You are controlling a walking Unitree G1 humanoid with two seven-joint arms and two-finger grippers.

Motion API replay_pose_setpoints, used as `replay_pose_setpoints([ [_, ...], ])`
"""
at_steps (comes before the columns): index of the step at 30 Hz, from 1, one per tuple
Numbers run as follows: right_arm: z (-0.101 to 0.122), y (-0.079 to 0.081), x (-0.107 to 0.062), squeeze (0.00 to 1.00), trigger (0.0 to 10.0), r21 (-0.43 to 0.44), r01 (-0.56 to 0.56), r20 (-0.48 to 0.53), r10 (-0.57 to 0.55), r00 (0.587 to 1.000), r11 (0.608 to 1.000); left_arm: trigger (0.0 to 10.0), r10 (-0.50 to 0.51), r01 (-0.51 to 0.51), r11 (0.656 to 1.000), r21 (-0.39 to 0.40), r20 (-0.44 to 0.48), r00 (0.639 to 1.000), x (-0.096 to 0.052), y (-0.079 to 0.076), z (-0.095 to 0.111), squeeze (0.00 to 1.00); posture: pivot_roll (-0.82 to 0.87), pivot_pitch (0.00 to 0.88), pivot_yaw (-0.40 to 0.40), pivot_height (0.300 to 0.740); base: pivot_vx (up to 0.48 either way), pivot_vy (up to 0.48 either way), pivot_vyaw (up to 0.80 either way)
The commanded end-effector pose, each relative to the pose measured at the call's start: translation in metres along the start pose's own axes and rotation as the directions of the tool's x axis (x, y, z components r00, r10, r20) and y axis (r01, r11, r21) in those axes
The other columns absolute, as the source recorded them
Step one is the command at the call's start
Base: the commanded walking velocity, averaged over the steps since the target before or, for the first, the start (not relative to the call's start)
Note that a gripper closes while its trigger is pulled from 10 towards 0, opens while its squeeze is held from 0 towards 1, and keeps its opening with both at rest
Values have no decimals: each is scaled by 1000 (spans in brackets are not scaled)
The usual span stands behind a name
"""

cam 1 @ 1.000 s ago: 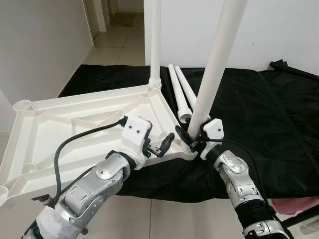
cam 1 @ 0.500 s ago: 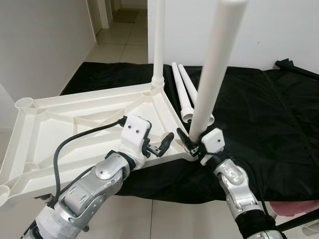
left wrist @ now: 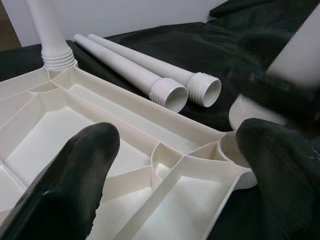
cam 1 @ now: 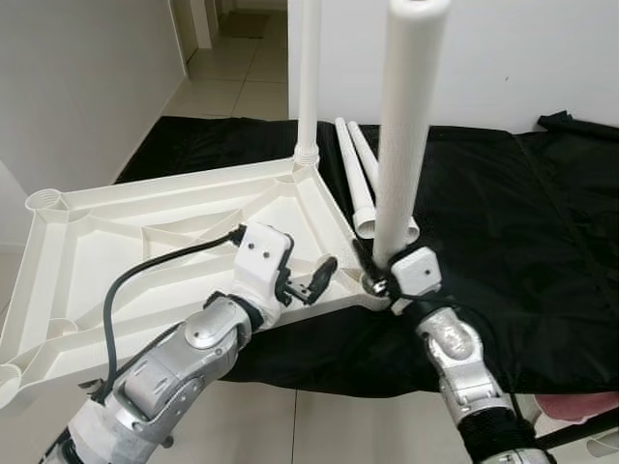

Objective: Building children table

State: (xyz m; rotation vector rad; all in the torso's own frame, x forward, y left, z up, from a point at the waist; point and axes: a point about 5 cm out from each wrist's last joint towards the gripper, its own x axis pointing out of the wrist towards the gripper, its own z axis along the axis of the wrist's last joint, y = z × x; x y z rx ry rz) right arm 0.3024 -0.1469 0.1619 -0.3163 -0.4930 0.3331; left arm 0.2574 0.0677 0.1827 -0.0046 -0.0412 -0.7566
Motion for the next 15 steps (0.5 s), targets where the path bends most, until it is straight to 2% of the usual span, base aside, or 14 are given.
replay_pose_setpoints([
  [1,11,-6,9,0,10000,17,40,48,-41,998,999,10000,-249,249,968,8,0,968,-2,-11,0,0,29,43,34,740,0,0,0],
  [4,13,-9,12,0,10000,61,69,46,-72,996,996,10000,-249,249,968,7,0,968,-2,-11,0,0,25,39,33,740,0,0,0],
  [6,9,-9,14,0,10000,120,86,-13,-85,996,989,10000,-251,251,968,1,5,968,-2,-11,1,0,26,37,32,740,0,0,0],
  [7,2,-9,15,0,10000,158,108,-82,-96,992,982,10000,-262,262,965,-20,16,965,-2,-11,2,0,26,37,32,740,0,0,0],
  [9,1,-10,16,0,10000,163,114,-95,-99,991,980,10000,-265,265,964,-26,18,964,-2,-11,2,0,26,37,32,740,0,0,0],
  [10,-3,-10,17,0,10000,142,104,-133,-85,987,984,10000,-255,255,967,-21,28,967,-2,-9,5,298,26,37,32,740,0,0,0],
  [11,-6,-10,18,0,10000,145,108,-171,-82,982,984,10000,-256,258,965,-43,41,966,-2,-8,7,1000,26,33,28,740,0,0,0],
  [13,-9,-11,18,0,10000,136,112,-208,-82,975,984,10000,-263,266,962,-57,55,963,-2,-7,10,1000,26,33,28,740,0,0,0],
  [15,-11,-16,22,0,10000,143,114,-246,-76,966,983,10000,-216,218,976,-16,79,973,2,-1,19,1000,25,31,24,740,0,0,0],
])
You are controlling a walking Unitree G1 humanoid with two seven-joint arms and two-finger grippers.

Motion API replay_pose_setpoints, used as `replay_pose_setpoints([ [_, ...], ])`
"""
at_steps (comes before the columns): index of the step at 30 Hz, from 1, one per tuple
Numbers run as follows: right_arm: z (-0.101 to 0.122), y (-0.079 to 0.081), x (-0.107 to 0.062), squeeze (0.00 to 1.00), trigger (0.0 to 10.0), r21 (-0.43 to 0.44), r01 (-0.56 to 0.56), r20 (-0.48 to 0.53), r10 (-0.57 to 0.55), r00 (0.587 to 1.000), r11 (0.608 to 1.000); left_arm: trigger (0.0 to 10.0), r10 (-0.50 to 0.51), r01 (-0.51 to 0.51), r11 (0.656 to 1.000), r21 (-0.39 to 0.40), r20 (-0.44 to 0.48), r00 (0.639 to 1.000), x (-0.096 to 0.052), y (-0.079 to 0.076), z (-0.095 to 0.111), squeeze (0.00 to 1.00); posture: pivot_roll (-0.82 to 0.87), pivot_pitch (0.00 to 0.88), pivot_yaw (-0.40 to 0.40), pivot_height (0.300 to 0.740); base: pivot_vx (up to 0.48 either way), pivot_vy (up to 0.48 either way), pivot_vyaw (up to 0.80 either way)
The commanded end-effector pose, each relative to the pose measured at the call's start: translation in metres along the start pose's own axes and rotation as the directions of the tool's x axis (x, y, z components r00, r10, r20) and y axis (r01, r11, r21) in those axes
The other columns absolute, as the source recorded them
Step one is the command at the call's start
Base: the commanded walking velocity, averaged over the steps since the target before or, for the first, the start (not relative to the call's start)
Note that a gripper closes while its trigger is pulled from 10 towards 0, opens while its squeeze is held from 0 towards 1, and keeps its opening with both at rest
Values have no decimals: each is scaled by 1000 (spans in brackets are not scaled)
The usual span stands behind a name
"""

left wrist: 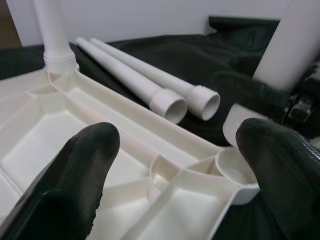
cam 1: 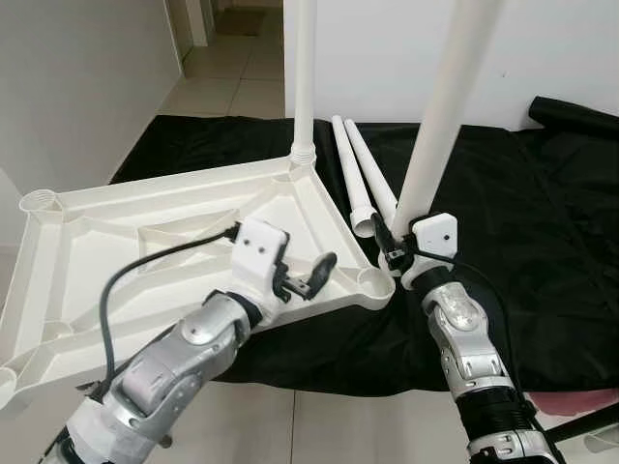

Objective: Building children table

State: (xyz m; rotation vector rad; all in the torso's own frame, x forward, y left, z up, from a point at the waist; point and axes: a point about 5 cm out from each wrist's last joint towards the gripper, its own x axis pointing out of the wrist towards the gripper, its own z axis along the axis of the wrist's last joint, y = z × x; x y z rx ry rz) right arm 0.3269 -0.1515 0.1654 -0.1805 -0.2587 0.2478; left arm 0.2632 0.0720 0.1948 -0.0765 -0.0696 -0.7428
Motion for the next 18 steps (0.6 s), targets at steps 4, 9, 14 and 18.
replay_pose_setpoints([
  [4,6,-7,6,0,10000,-32,-47,-32,46,998,998,10000,-230,231,973,-6,79,970,6,-7,28,0,20,23,18,740,0,0,0],
  [9,4,-3,4,0,10000,29,-165,-90,167,982,986,10000,-257,267,962,-61,130,958,9,-11,47,0,19,14,7,740,0,0,0],
  [14,4,-2,-1,0,10000,88,-308,-138,318,938,947,10000,-411,419,907,-34,144,900,6,-25,58,0,19,3,0,740,0,0,0],
  [18,7,-8,-4,0,10000,104,-387,-155,400,904,916,10000,-497,504,863,-22,133,857,6,-30,61,0,16,1,1,740,0,0,0],
])
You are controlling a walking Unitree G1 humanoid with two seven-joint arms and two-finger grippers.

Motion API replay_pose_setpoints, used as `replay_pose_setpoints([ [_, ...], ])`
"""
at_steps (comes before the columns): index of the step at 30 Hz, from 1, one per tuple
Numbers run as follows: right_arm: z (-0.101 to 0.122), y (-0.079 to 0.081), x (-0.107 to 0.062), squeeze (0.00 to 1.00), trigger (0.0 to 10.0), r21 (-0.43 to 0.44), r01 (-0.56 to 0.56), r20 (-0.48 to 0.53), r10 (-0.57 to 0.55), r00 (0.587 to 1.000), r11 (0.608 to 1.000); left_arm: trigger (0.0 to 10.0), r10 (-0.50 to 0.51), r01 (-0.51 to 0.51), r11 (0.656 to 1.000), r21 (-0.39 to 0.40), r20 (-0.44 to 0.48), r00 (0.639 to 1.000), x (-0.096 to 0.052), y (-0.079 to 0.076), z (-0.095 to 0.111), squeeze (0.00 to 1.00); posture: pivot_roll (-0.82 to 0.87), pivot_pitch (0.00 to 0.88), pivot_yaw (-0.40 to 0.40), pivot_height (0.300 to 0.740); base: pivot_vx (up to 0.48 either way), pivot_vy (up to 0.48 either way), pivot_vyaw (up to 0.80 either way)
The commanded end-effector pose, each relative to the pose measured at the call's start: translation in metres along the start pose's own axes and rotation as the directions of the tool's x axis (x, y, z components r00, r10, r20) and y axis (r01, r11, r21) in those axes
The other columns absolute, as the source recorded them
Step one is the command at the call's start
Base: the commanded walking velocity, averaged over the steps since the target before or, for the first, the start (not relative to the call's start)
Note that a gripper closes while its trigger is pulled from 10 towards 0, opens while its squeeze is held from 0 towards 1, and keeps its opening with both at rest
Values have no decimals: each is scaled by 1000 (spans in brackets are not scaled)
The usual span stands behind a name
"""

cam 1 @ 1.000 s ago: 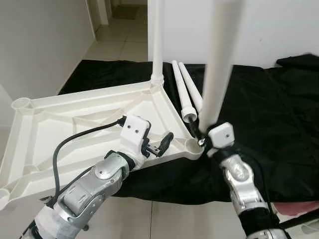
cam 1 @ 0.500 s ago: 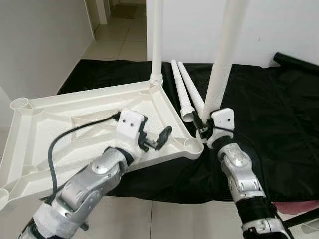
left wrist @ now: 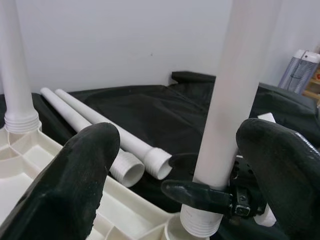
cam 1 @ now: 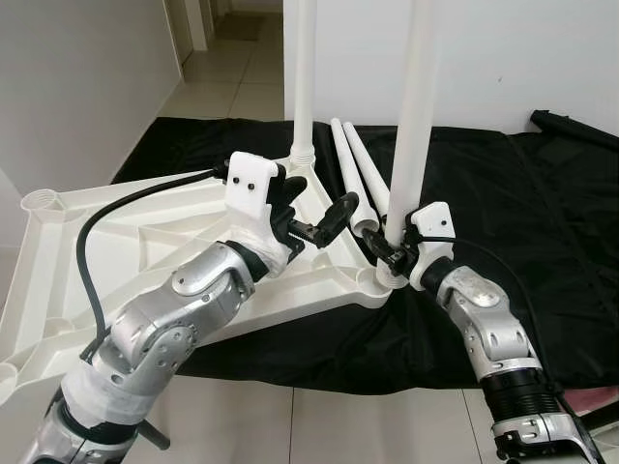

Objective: Building children table

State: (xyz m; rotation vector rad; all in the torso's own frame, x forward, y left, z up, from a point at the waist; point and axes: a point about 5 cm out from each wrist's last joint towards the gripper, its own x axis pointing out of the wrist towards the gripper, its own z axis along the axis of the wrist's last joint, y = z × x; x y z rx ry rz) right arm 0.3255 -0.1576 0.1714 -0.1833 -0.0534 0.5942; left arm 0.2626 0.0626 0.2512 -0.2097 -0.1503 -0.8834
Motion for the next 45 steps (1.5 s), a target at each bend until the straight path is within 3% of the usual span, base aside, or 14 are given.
replay_pose_setpoints([
  [1,2,-1,-4,0,10000,2,-59,-15,59,998,998,10000,-388,388,921,14,-15,921,-1,-22,5,0,16,1,1,740,0,0,0],
  [3,2,-1,-4,0,10000,2,-59,-15,59,998,998,10000,-388,388,921,14,-15,921,-1,-22,5,0,16,1,1,740,0,0,0],
  [7,3,-3,-8,0,10000,24,-161,-74,162,984,987,10000,-457,459,888,20,-55,888,2,-28,5,0,13,4,3,740,0,0,0],
  [11,13,1,-14,0,10000,-24,-308,-82,305,949,951,10000,-509,513,858,30,-98,855,5,-32,4,0,-1,0,18,740,0,0,0],
  [24,25,19,-20,0,10000,-17,-491,-82,488,869,871,10000,-623,621,782,-46,-70,779,7,-42,20,0,2,0,30,740,0,0,0],
  [33,27,29,-17,0,10000,34,-560,-71,561,825,828,10000,-730,723,677,-142,-4,683,1,-48,40,0,6,0,27,740,0,0,0],
  [39,25,32,-15,0,10000,61,-556,-65,560,826,829,10000,-745,733,659,-168,-11,667,0,-48,39,0,4,0,28,740,0,0,0],
  [40,22,37,-14,0,10000,75,-561,-70,565,822,825,10000,-727,715,680,-162,-20,686,1,-45,37,0,2,0,30,740,0,0,0],
  [45,16,54,-13,0,10000,99,-604,-78,611,788,791,10000,-692,680,714,-163,-21,722,6,-41,35,0,0,0,31,740,0,0,0],
])
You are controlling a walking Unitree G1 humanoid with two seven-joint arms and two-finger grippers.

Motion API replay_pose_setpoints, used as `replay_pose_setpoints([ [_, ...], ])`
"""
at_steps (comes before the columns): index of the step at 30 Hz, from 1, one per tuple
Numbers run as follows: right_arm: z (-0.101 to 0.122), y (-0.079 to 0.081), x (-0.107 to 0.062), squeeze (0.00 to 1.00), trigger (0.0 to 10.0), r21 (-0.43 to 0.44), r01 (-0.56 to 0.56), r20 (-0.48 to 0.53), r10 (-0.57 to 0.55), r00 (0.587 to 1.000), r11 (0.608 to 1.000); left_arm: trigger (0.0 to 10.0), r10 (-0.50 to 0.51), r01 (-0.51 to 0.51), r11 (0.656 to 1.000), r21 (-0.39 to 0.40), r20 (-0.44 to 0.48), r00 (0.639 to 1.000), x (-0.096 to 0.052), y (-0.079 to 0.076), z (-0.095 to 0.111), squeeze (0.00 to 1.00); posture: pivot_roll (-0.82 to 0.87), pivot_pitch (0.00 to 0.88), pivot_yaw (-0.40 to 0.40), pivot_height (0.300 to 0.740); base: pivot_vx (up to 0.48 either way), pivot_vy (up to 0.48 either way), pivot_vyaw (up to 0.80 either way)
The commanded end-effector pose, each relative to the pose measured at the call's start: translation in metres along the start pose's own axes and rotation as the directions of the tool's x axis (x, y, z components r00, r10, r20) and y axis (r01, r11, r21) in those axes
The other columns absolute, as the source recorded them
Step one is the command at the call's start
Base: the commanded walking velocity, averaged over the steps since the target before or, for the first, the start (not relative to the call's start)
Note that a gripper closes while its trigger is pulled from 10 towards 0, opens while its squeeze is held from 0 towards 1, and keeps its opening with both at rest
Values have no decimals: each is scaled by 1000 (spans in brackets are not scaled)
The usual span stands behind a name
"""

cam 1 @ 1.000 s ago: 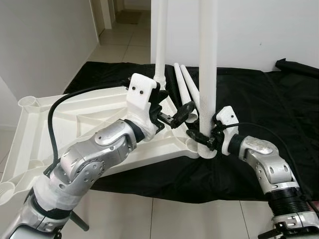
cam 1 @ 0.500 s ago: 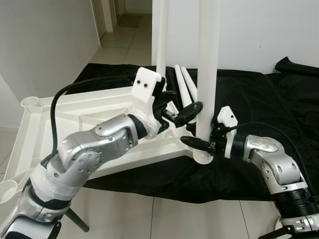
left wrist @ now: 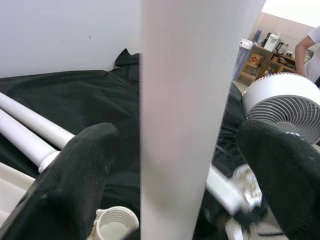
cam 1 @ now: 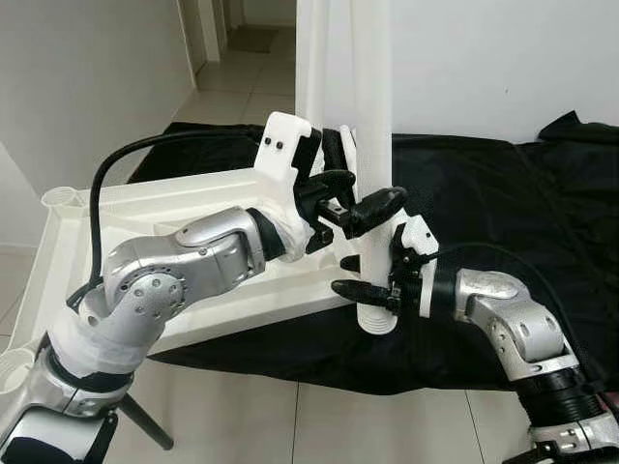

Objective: Building children table

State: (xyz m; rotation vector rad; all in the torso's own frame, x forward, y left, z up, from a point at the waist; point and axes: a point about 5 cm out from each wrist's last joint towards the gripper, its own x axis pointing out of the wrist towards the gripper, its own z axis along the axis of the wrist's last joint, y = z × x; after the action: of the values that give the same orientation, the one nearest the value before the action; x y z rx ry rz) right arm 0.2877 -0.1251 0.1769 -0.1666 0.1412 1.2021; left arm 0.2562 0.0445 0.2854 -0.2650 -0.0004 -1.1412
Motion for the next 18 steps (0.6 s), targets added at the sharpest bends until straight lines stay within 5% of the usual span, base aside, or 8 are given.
replay_pose_setpoints([
  [1,2,9,7,0,10000,0,-46,6,46,999,999,10000,-489,489,872,22,-1,872,-5,-22,3,0,0,0,31,740,0,0,0],
  [11,1,19,12,0,10000,4,-95,2,95,995,995,10000,-443,443,897,18,8,897,-1,-14,6,0,-6,0,38,740,0,0,0],
  [12,0,19,12,0,10000,7,-94,1,94,996,996,0,-449,449,894,1,22,893,-2,-13,8,0,-9,0,40,740,0,0,0],
  [18,-2,18,8,0,10000,20,-77,-3,77,997,997,0,-459,460,888,-19,42,887,-5,-11,12,0,-12,0,44,740,0,0,0],
])
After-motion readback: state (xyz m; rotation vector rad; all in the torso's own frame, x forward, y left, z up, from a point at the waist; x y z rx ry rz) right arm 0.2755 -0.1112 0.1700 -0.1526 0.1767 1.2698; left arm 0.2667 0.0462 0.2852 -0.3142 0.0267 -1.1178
